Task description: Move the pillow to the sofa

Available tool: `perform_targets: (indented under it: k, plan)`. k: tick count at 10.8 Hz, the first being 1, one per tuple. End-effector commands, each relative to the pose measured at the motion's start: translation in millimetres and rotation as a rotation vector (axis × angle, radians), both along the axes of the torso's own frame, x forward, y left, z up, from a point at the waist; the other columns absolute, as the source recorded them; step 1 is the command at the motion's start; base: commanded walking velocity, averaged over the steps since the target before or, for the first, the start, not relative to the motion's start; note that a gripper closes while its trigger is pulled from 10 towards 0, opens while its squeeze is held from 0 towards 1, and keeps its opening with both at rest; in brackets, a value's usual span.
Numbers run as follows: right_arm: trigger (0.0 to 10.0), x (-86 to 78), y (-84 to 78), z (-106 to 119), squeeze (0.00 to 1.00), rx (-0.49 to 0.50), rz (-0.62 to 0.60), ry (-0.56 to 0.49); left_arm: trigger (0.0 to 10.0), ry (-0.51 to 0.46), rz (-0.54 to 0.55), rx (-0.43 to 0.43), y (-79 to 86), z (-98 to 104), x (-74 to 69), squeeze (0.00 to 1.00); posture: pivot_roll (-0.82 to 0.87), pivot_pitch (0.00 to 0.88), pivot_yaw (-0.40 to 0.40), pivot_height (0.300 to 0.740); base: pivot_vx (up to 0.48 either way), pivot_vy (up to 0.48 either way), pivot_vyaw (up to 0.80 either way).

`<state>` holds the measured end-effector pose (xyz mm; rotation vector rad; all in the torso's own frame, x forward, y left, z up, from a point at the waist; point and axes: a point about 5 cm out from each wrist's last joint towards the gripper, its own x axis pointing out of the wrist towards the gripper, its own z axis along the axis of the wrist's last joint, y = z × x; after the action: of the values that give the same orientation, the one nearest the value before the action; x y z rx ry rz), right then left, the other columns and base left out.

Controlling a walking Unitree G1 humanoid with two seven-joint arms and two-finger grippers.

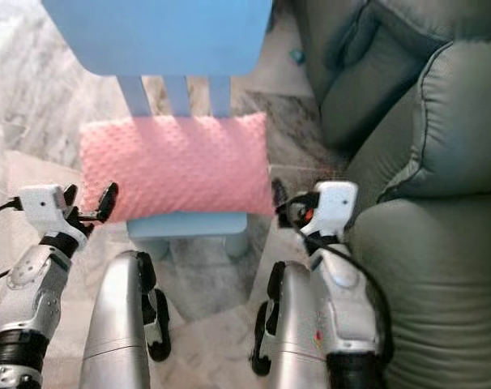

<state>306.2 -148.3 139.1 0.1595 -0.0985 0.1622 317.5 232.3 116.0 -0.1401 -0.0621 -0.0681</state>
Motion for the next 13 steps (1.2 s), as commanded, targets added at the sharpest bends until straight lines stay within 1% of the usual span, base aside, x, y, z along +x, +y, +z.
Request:
perform_targets:
  k: [1, 2, 3, 7, 8, 11, 13]
  plan:
    - [10.0, -5.0, 0.1, -3, 0.00, 0.000, -0.005, 0.020, 10.0, 0.036, 0.031, -0.006, 8.1, -7, -7.1, 0.00, -0.06, 0.278, -0.016, 0.564, 0.000, 0.000, 0.00]
    - [10.0, -4.3, 0.8, -1, 0.00, 0.000, 0.001, 0.019, 10.0, 0.035, 0.039, -0.006, 10.5, -4, -6.9, 0.00, -0.06, 0.278, -0.015, 0.555, 0.000, 0.000, 0.00]
    - [10.0, -3.2, -0.5, 2, 0.00, -0.003, -0.003, 0.020, 10.0, 0.039, 0.047, -0.009, 11.5, -1, -9.2, 0.00, -0.06, 0.279, -0.015, 0.536, 0.000, 0.000, 0.00]
    - [10.0, -5.7, 2.4, 2, 0.00, 0.001, 0.006, 0.035, 10.0, 0.066, 0.059, -0.011, 12.4, -2, -14.6, 0.00, -0.05, 0.291, -0.017, 0.475, 0.000, 0.000, 0.00]
    - [10.0, -5.9, 2.7, 2, 0.00, 0.002, 0.007, 0.036, 10.0, 0.071, 0.062, -0.010, 12.9, -2, -15.3, 0.00, -0.05, 0.293, -0.017, 0.467, 0.000, 0.000, 0.00]
    - [10.0, -5.5, 0.0, 1, 0.00, -0.005, 0.003, 0.043, 10.0, 0.088, 0.094, -0.005, 16.9, -2, -16.1, 0.00, -0.05, 0.298, -0.018, 0.467, 0.000, 0.000, 0.00]
    - [10.0, -3.5, -4.0, 2, 0.00, -0.014, 0.003, 0.041, 10.0, 0.110, 0.122, 0.003, 24.8, -4, -15.0, 0.00, -0.05, 0.305, -0.019, 0.467, 0.000, 0.000, 0.00]
